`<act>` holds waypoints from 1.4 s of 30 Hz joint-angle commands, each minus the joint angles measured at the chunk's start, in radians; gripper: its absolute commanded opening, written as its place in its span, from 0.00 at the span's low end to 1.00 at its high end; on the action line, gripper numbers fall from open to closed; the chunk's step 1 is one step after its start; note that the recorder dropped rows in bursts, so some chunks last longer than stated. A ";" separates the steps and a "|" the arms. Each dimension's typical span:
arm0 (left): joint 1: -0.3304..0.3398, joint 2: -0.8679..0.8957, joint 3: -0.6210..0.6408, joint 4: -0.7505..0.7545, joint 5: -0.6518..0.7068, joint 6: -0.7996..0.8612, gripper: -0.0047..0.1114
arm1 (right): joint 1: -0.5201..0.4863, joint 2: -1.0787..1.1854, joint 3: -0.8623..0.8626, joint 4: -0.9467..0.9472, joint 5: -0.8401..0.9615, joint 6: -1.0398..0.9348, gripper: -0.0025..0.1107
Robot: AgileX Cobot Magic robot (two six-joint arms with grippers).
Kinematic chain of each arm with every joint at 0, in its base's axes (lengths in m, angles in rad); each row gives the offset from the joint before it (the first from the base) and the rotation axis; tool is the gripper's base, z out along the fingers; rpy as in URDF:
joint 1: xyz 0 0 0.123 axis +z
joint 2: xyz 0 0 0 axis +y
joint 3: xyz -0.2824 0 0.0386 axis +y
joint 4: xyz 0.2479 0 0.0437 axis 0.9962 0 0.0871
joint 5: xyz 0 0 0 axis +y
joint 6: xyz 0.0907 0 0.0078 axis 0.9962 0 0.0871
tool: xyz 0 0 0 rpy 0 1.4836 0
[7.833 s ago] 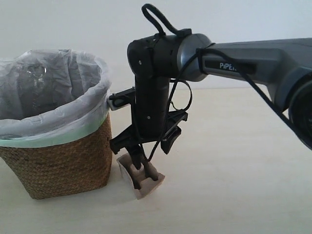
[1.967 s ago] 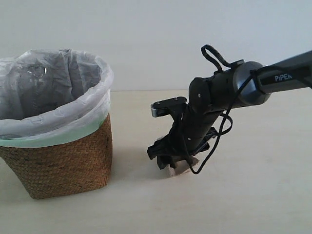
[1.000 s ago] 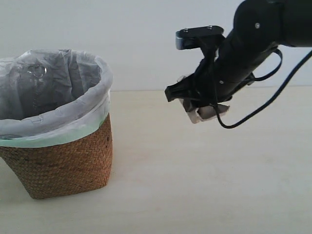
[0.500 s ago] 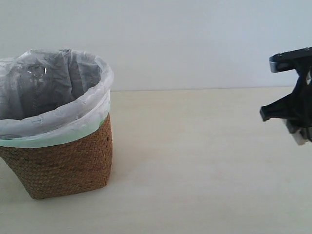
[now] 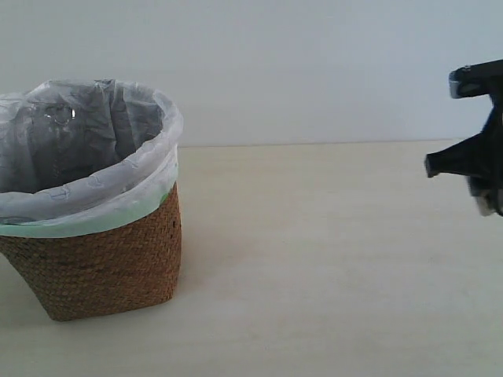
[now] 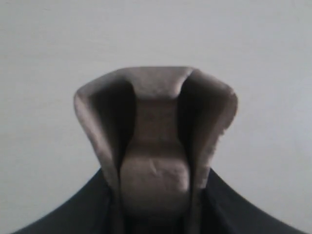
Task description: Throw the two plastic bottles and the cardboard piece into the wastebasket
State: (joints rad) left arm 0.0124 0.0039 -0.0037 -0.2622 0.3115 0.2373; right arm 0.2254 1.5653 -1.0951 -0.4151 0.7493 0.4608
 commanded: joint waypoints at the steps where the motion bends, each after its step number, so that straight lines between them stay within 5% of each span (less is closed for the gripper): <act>1: 0.004 -0.004 0.004 -0.003 -0.005 0.003 0.07 | 0.084 0.043 -0.104 0.262 -0.099 -0.164 0.03; 6: 0.004 -0.004 0.004 -0.003 -0.005 0.003 0.07 | 0.303 0.080 -0.460 0.631 -0.072 -0.423 0.13; 12: 0.004 -0.004 0.004 -0.003 -0.005 0.003 0.07 | 0.508 0.223 -0.961 0.956 -0.073 -0.448 0.66; 16: 0.004 -0.004 0.004 -0.003 -0.005 0.003 0.07 | 0.540 0.314 -1.138 0.781 0.050 -0.343 0.54; 18: 0.004 -0.004 0.004 -0.003 -0.005 0.003 0.07 | 0.525 0.327 -1.138 0.606 0.108 -0.234 0.62; 24: 0.004 -0.004 0.004 -0.003 -0.005 0.003 0.07 | 0.491 0.327 -1.138 0.285 0.292 -0.102 0.60; 27: 0.004 -0.004 0.004 -0.003 -0.005 0.003 0.07 | 0.490 0.327 -1.138 0.086 0.425 -0.096 0.45; 30: 0.004 -0.004 0.004 -0.003 -0.005 0.003 0.07 | 0.490 0.327 -1.138 -0.072 0.472 -0.089 0.06; 31: 0.004 -0.004 0.004 -0.003 -0.005 0.003 0.07 | 0.490 0.327 -1.138 -0.082 0.472 -0.085 0.03; 37: 0.004 -0.004 0.004 -0.003 -0.005 0.003 0.07 | 0.516 0.299 -1.069 -0.066 0.472 -0.070 0.04; 42: 0.004 -0.004 0.004 -0.003 -0.005 0.003 0.07 | 0.581 0.188 -0.773 -0.139 0.388 0.009 0.04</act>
State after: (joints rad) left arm 0.0124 0.0039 -0.0037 -0.2622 0.3115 0.2373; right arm 0.7830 1.8142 -1.9779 -0.5249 1.2050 0.4318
